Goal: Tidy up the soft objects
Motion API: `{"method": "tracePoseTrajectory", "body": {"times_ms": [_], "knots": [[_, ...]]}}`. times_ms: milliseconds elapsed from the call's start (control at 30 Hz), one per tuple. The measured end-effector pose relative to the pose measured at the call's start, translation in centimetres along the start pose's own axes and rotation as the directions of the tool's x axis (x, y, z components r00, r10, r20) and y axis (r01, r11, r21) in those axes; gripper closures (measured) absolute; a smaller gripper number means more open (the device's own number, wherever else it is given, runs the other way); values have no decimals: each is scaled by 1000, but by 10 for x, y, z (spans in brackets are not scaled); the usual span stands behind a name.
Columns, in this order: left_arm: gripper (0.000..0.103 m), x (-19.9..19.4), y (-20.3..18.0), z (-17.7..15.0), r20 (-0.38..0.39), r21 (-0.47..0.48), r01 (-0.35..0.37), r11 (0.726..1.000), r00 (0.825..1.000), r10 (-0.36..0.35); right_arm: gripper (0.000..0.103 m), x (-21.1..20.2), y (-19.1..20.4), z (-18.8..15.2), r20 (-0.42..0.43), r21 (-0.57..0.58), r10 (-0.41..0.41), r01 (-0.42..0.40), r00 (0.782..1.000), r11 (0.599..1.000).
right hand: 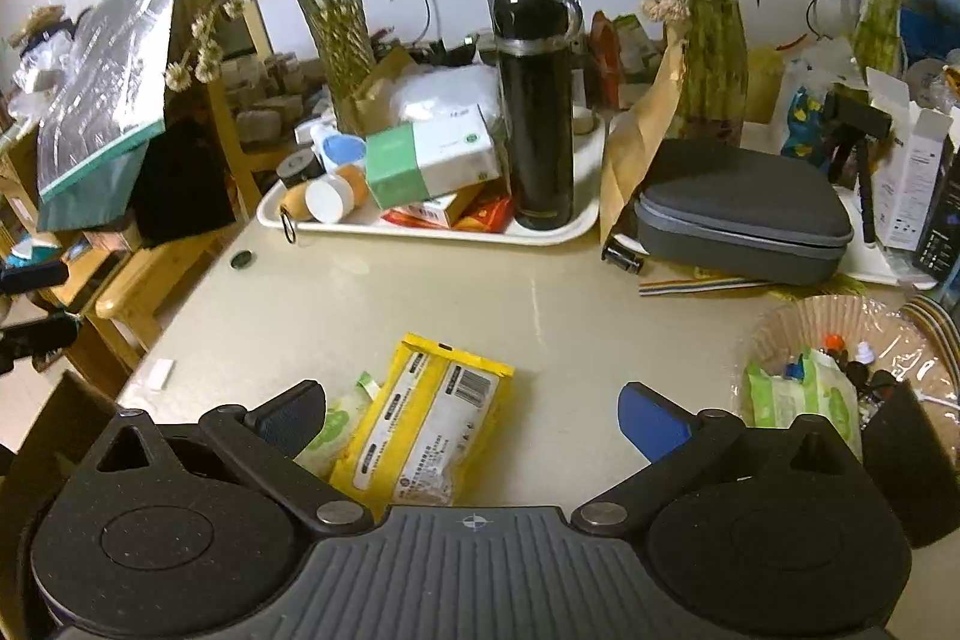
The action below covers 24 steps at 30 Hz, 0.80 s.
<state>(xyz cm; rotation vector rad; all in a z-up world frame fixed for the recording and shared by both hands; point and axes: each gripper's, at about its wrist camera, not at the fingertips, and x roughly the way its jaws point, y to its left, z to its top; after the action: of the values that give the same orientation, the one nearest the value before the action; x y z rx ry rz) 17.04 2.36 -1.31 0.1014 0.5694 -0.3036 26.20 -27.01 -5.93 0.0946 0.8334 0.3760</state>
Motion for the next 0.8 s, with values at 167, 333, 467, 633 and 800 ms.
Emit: {"method": "tracePoseTrajectory", "body": {"times_ms": [167,333,467,633,800], "knots": [[20,17,13,4,1,-24,-9,1000,1000,9,0,17,-10,12,-49,50,14,-11,999,999],[20,34,28,5,10,-72,5,997,1000,-4,0,37,-19,21,-100,91,43,-34,994,995],[20,50,37,6,-10,-99,-15,995,1000,14,0,54,-22,27,-147,102,66,-51,987,993],[20,65,51,8,-69,-152,-6,988,998,-5,0,72,-27,30,-207,123,78,-53,975,991],[20,85,61,8,-164,-222,3,975,986,-40,0,84,-31,33,-241,125,106,-78,965,989]]}}
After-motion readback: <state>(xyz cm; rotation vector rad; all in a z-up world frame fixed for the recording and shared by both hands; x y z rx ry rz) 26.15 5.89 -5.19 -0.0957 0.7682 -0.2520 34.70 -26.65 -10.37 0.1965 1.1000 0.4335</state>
